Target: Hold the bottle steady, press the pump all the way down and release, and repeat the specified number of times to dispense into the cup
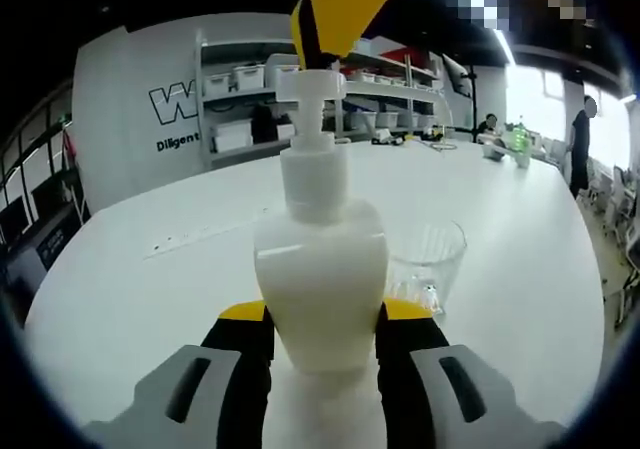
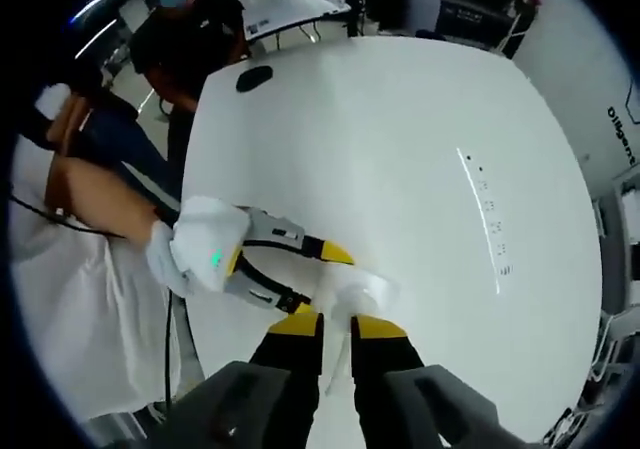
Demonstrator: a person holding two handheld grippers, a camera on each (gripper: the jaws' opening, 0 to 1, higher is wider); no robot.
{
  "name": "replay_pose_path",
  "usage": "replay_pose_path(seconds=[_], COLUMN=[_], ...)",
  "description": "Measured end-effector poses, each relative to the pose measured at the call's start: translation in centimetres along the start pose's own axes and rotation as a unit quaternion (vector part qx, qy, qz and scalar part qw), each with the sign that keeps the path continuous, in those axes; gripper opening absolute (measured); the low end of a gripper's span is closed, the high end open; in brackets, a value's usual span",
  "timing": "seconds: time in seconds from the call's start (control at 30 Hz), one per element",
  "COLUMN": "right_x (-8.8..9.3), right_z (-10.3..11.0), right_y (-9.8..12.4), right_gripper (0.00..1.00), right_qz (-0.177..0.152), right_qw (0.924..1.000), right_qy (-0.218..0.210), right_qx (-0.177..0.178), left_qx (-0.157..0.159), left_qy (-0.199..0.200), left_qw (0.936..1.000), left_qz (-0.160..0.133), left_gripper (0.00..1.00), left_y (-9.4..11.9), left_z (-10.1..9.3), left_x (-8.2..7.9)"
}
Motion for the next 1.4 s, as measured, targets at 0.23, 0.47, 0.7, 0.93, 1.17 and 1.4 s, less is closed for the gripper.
replay_pose_path(seconds=[0.23, 0.47, 0.7, 0.93, 1.17, 1.4], right_x=[0.4, 0.9, 0.7, 1.0, 1.5, 1.7], right_z=[0.5, 0.8, 0.9, 1.3, 1.9, 2.2], right_y=[0.2, 0.2, 0.2, 0.4, 0.6, 0.6], right_gripper=[0.17, 0.24, 0.26, 0.34, 0.46, 0.53], right_qz=[-0.020, -0.045, -0.043, -0.055, -0.083, -0.104], right_qw=[0.9997, 0.9982, 0.9982, 0.9969, 0.9939, 0.9913], right_qy=[-0.009, -0.030, -0.028, -0.035, -0.042, -0.042], right_qx=[-0.014, -0.027, -0.032, -0.044, -0.059, -0.069], left_qx=[0.000, 0.001, 0.001, 0.001, 0.001, 0.002], left_qy=[-0.001, 0.000, 0.001, 0.001, 0.003, 0.001], left_qw=[1.0000, 1.0000, 1.0000, 1.0000, 1.0000, 1.0000], left_qz=[0.001, 0.003, 0.004, 0.005, 0.005, 0.006], left_gripper=[0.38, 0.38, 0.38, 0.38, 0.38, 0.38], left_y=[0.0, 0.0, 0.0, 0.0, 0.0, 0.0], left_z=[0.0, 0.1, 0.1, 0.1, 0.0, 0.0], left_x=[0.0, 0.0, 0.1, 0.2, 0.2, 0.2])
Point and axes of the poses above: the point that each gripper's makers call its tool centre point, and the gripper's own axes: y roughly backward along the fingers, z roughly to its left, x roughly out of its underside, the point moved 9 cm from there along y, roughly backward along the fingers, and after that the axes turned 9 degrees about x, right-handed, at the moved point
